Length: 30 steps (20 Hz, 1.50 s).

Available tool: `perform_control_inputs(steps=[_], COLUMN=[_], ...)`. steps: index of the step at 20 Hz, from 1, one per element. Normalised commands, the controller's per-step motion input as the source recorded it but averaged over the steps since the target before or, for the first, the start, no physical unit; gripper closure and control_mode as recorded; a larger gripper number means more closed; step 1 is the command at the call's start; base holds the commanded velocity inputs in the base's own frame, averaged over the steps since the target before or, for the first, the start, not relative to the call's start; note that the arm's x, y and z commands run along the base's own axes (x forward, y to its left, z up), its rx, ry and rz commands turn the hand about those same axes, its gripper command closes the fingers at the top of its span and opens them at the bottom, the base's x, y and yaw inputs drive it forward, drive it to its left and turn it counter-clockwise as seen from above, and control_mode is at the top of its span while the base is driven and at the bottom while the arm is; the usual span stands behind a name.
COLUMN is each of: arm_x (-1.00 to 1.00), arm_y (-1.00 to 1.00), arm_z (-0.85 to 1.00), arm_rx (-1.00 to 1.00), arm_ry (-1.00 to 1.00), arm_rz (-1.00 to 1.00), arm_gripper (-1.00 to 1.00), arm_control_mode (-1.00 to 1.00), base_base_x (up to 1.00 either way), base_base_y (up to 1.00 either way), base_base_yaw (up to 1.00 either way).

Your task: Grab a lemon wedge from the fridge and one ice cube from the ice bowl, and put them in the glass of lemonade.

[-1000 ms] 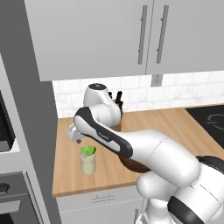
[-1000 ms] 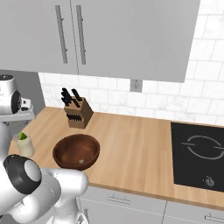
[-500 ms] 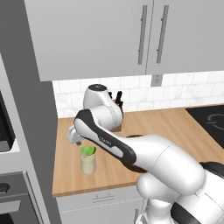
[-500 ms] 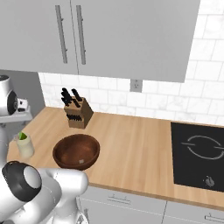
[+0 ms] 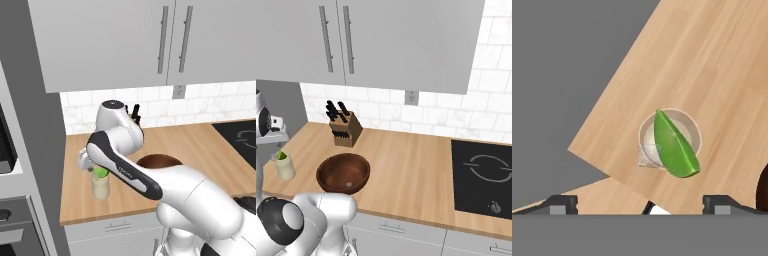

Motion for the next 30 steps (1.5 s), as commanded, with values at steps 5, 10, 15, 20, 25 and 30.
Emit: perform_control_inputs(steps=[5,10,15,20,25,30], arm_x=[-0.18,-0.04,-0.21,-0.37,-0.39,-0.45], arm_y=[-0.30,-0.42,-0.07,0.00,-0.07,-0.25], arm_z=[0.00,0.00,0.05,0.13,0.13,0.02], arm_rx=[0.02,0.05,0.04,0.05,0.07,0.08], arm_ry=[0.00,0.00,0.00,-0.01,0.00,0.00], arm_rz=[-0.01,-0.01,0.00,0.00,0.00,0.00], arm_gripper=[-1.00,-1.00,-1.00,-1.00,-1.00,-1.00], arm_control_mode=[-1.00,-1.00,-1.00,-1.00,-1.00,-1.00], base_base_x=[0.00,0.00,0.00,0.00,0.00,0.00], base_base_y=[0.00,0.00,0.00,0.00,0.00,0.00], base_base_yaw=[0.00,0.00,0.00,0.00,0.00,0.00])
